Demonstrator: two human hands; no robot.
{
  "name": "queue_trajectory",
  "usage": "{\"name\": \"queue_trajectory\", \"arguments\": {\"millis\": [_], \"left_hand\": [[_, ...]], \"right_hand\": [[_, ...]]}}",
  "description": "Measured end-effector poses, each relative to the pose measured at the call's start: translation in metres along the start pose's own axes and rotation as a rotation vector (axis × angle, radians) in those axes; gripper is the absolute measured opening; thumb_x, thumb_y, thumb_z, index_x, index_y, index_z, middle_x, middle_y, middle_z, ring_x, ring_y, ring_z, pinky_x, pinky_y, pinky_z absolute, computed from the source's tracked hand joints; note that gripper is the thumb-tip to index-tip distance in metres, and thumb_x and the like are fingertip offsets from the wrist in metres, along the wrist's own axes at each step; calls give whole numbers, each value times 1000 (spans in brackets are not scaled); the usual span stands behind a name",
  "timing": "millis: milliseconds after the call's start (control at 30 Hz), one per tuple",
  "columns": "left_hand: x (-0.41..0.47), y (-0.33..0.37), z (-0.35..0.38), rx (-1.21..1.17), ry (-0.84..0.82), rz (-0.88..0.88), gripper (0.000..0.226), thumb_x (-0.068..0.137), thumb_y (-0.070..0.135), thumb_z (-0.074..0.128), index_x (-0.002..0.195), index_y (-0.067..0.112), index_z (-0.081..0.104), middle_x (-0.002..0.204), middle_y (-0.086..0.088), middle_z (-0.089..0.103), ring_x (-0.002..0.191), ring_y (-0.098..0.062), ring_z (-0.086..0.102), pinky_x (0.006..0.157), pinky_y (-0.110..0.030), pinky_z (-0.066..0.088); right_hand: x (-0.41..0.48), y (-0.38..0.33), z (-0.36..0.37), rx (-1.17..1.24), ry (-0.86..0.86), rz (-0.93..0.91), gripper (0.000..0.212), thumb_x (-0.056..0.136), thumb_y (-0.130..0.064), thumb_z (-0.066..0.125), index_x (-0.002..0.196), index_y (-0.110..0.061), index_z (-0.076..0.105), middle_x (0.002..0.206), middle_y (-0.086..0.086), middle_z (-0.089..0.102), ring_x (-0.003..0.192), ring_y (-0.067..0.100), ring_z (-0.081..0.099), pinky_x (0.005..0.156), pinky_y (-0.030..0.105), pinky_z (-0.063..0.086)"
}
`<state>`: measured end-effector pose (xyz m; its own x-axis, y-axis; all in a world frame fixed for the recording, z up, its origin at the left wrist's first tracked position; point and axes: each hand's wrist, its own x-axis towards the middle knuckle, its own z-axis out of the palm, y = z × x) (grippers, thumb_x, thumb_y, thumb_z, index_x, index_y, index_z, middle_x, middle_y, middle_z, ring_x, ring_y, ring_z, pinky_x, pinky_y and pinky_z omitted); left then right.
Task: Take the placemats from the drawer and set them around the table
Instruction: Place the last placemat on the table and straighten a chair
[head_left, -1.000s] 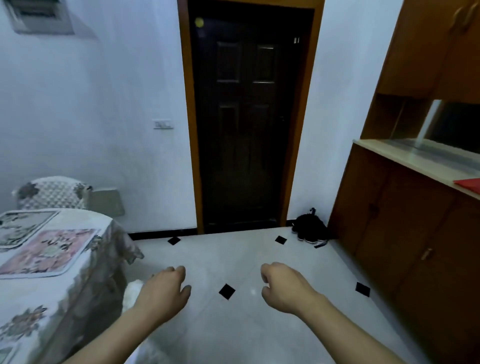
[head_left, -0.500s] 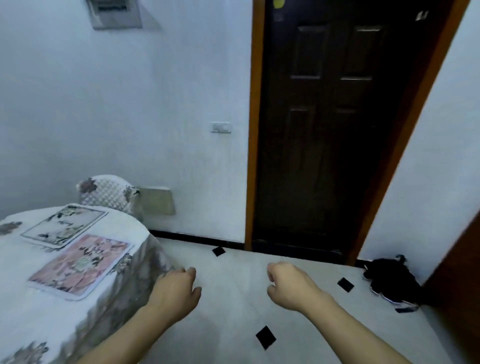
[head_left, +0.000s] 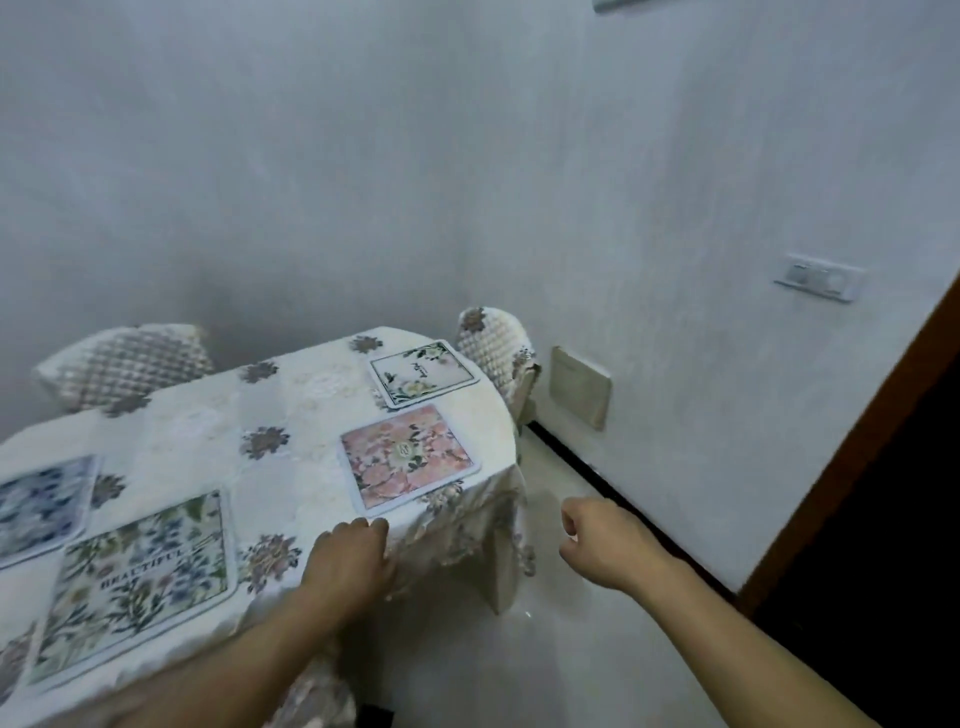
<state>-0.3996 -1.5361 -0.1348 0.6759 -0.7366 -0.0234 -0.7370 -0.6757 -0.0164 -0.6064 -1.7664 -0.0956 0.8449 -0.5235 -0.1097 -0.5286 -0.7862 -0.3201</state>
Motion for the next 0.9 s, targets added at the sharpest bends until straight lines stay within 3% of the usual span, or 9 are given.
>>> {"name": "queue_trajectory", "arguments": {"millis": [200, 367, 533, 667, 900], "left_hand": [[106, -33, 36, -9, 8, -154, 36, 91, 49, 47, 110, 20, 55, 103, -4, 64, 92, -23, 62, 72, -33, 47], [217, -68, 77, -117, -25, -246, 34, 89, 49, 49, 107, 20, 56, 97, -3, 64, 86, -22, 63, 67, -31, 47], [299, -97, 115, -133, -127, -392, 35, 87, 42, 52, 114, 19, 53, 103, -5, 63, 94, -25, 62, 71, -33, 47], [331, -113, 144, -194, -205, -539, 33, 86, 27, 50, 116, 15, 50, 106, -8, 60, 97, -28, 59, 79, -36, 47], [348, -115, 195, -546, -289, -957, 28, 88, 23, 54, 107, 6, 44, 109, -19, 57, 101, -38, 59, 83, -39, 47]], "right_hand": [[133, 0, 17, -35, -44, -93, 28, 80, -28, 51, 62, -32, 29, 63, -7, 38, 61, 18, 44, 45, 25, 24], [259, 15, 38, -13, -162, -65, 15, 81, -33, 55, 75, -25, 44, 78, 0, 54, 75, 25, 59, 53, 30, 37], [370, 19, 68, 84, -279, 7, 13, 80, -27, 56, 78, -15, 53, 80, 3, 58, 75, 24, 58, 54, 28, 36], [432, 13, 102, 110, -398, 59, 14, 82, -26, 54, 85, -12, 53, 88, 6, 60, 82, 26, 57, 67, 32, 44], [509, 20, 150, 225, -512, 178, 21, 87, -27, 59, 87, -12, 43, 84, 4, 53, 74, 21, 50, 54, 29, 31]]}}
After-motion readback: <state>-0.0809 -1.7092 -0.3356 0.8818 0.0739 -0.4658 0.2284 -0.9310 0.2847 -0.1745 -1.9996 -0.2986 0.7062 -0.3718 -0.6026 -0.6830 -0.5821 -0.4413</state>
